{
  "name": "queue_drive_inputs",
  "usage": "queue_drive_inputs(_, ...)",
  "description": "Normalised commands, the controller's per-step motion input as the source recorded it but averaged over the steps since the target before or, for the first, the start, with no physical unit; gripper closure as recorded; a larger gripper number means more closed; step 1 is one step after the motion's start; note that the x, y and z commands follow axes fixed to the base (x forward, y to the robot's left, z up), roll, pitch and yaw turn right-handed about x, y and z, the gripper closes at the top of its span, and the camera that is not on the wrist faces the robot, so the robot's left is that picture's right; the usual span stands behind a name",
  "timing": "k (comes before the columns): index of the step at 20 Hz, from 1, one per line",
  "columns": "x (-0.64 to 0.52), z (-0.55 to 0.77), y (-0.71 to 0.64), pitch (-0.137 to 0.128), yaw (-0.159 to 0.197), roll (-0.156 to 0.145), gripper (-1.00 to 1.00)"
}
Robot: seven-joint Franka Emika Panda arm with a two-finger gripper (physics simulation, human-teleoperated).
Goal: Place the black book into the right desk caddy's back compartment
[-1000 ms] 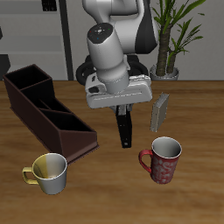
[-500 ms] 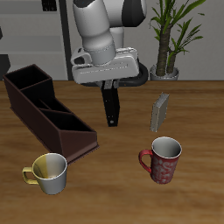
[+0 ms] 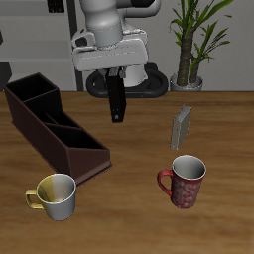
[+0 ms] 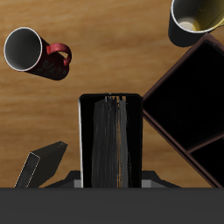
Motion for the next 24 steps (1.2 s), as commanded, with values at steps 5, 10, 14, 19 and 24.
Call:
queue_drive_inputs(5, -0.25, 0.30, -0.18, 0.001, 0.025, 0.003, 1.00)
queue_drive_inputs(10, -0.11, 0.12, -0.22, 0.010, 0.016, 0.013, 1.00)
queue_drive_inputs(14, -0.08, 0.00, -0.24, 0.041, 0.035, 0.012, 1.00)
queue_drive_inputs(19, -0.09, -0.03, -0.23, 0.015, 0.035, -0.005, 1.00)
queue_drive_inputs(24, -0.11, 0.03, -0.24, 0.011, 0.117, -0.017, 1.00)
